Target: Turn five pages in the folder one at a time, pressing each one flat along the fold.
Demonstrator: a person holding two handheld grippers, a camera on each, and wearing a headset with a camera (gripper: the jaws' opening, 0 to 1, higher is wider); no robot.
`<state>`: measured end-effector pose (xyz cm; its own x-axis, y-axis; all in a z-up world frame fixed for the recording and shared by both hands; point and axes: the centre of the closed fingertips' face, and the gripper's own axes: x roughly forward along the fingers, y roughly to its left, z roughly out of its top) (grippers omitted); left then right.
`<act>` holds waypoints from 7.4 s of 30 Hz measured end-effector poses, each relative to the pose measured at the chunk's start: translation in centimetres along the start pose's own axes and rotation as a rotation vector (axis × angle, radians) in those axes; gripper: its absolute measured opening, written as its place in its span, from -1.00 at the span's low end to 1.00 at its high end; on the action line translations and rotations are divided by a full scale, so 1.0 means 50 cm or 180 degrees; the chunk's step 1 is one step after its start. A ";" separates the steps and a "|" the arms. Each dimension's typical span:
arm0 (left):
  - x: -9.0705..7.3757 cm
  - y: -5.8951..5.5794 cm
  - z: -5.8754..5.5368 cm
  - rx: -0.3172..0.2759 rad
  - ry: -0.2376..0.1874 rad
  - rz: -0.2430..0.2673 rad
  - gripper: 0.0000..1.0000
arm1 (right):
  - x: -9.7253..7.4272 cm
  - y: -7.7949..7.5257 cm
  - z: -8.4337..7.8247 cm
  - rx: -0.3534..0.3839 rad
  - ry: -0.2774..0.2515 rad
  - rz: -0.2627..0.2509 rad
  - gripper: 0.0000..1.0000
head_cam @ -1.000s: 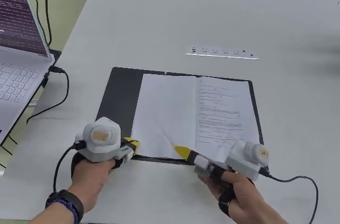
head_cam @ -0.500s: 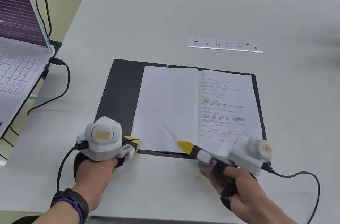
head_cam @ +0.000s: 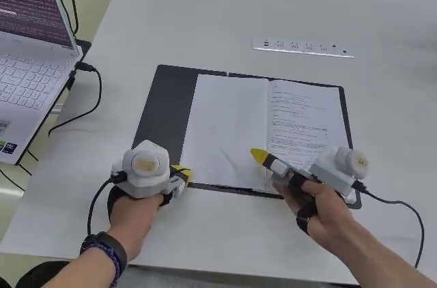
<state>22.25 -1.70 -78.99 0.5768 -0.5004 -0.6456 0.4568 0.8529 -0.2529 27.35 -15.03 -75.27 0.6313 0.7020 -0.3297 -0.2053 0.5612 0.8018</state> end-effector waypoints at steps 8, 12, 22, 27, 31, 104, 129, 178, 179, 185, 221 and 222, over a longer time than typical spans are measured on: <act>0.001 0.002 -0.001 -0.0008 -0.0005 0.0023 -1.00 | 0.030 -0.038 0.051 0.0055 -0.0091 -0.0146 -1.00; 0.002 0.004 -0.001 -0.0043 -0.0026 0.0033 -1.00 | 0.051 -0.045 0.069 0.0018 -0.0068 -0.0170 -1.00; 0.003 0.004 -0.001 -0.0004 -0.0051 0.0041 -1.00 | 0.085 -0.029 0.101 -0.0008 -0.0153 -0.0204 -1.00; 0.004 0.006 0.000 -0.0042 -0.0076 0.0029 -1.00 | 0.088 -0.031 0.113 -0.0007 -0.0239 -0.0222 -1.00; 0.004 0.005 0.002 -0.0045 -0.0072 0.0030 -1.00 | 0.096 -0.033 0.125 -0.0003 -0.0285 -0.0223 -1.00; 0.002 0.005 0.002 -0.0111 -0.0234 0.0071 -1.00 | 0.052 -0.025 0.060 0.0036 -0.0347 -0.0038 -1.00; 0.001 0.003 -0.001 -0.0053 -0.0272 0.0071 -1.00 | -0.024 -0.032 -0.038 0.0105 -0.0239 -0.0037 -1.00; -0.003 0.003 -0.001 -0.0210 -0.0300 0.0088 -1.00 | -0.072 -0.037 -0.090 0.0378 -0.0331 -0.0106 -1.00; -0.003 0.003 -0.001 -0.0227 -0.0298 0.0091 -1.00 | -0.071 -0.037 -0.091 0.0391 -0.0323 -0.0108 -1.00; -0.001 0.001 0.000 -0.0191 -0.0254 0.0138 -1.00 | -0.071 -0.038 -0.092 0.0418 -0.0257 -0.0133 -1.00; -0.030 -0.089 0.049 -0.0459 -0.0046 -0.0047 -0.53 | -0.198 -0.041 0.010 -0.0532 0.0191 -0.0117 -0.49; -0.034 -0.089 0.049 -0.0454 -0.0052 -0.0053 -0.53 | -0.206 -0.045 0.009 -0.0579 0.0216 -0.0130 -0.48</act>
<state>20.88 -5.02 -75.00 0.5813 -0.5161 -0.6290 0.3661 0.8563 -0.3642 21.63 -23.75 -73.46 0.5911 0.7016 -0.3980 -0.3162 0.6555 0.6858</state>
